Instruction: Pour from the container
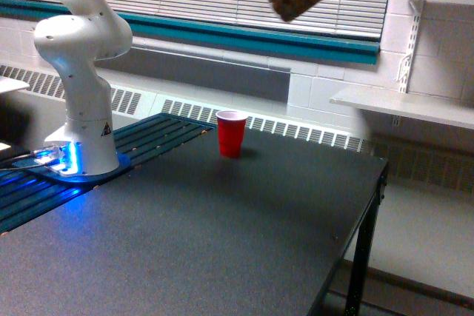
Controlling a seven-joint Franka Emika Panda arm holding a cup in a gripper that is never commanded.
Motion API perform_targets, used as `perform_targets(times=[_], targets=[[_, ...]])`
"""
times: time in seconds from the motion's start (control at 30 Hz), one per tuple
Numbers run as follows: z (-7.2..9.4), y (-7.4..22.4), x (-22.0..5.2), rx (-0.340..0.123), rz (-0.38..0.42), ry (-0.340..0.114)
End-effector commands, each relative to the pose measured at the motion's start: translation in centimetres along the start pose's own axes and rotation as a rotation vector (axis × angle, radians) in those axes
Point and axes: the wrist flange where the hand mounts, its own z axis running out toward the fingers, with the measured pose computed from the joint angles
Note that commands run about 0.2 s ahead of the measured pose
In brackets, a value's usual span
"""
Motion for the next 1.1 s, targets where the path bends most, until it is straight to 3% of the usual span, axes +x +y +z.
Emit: perform_targets(times=[0.03,0.23,0.47,0.8,1.1], targets=[[-1.1,1.6,-2.9,-0.004,-0.088,-0.056],[-2.0,3.4,-6.0,-0.003,-0.134,-0.131],[-4.9,3.1,-8.3,0.051,-0.188,-0.154],[-9.2,2.2,-11.7,0.159,-0.263,-0.174],[-14.5,1.9,-13.7,0.272,-0.34,-0.187]])
